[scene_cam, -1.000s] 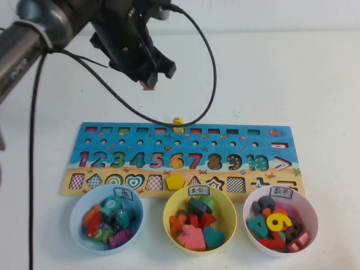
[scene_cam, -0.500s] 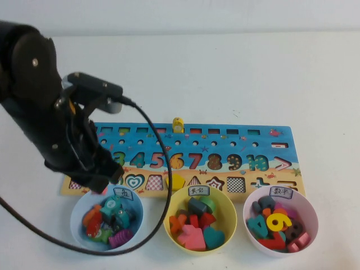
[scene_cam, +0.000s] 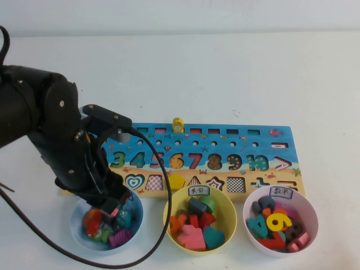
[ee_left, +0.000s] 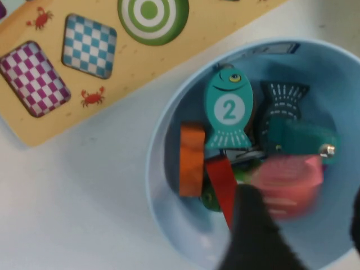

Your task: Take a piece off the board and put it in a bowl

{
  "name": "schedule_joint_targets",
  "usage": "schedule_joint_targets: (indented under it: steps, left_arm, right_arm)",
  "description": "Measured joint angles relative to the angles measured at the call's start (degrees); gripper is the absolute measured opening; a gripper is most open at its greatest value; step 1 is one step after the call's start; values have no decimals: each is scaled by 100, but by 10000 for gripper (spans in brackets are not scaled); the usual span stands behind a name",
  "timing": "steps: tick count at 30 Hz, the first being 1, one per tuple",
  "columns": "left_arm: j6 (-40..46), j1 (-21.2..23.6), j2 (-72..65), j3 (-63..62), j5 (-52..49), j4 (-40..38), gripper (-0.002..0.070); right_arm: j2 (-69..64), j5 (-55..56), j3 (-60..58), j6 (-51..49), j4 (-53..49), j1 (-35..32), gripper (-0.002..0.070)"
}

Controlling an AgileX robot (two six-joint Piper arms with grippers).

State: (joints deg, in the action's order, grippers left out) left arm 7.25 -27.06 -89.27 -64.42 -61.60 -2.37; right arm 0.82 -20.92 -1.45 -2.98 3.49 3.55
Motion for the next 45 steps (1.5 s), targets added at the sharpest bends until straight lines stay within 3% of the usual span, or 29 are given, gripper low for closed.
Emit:
schedule_joint_targets:
  steps: [3, 6, 8, 12, 16, 28, 45]
  left_arm:
    - [0, 0, -35, 0, 50, 0, 449]
    - [0, 0, -35, 0, 50, 0, 474]
    - [-22, 0, -5, 0, 40, 51, 407]
    - [-24, 0, 435, 10, 80, 110, 124]
    - [1, 0, 1372, 166, 419, 110, 24]
    - [-295, 0, 4847, 2490, 1686, -162, -1]
    - [-756, 0, 5436, 3007, 1157, 237, -2]
  right_arm:
    - [0, 0, 0, 0, 0, 0, -17]
    - [0, 0, 0, 0, 0, 0, -17]
    - [0, 0, 0, 0, 0, 0, -17]
    - [0, 0, 0, 0, 0, 0, -17]
    - [0, 0, 0, 0, 0, 0, -17]
    - [0, 0, 0, 0, 0, 0, -17]
    - [0, 0, 0, 0, 0, 0, -17]
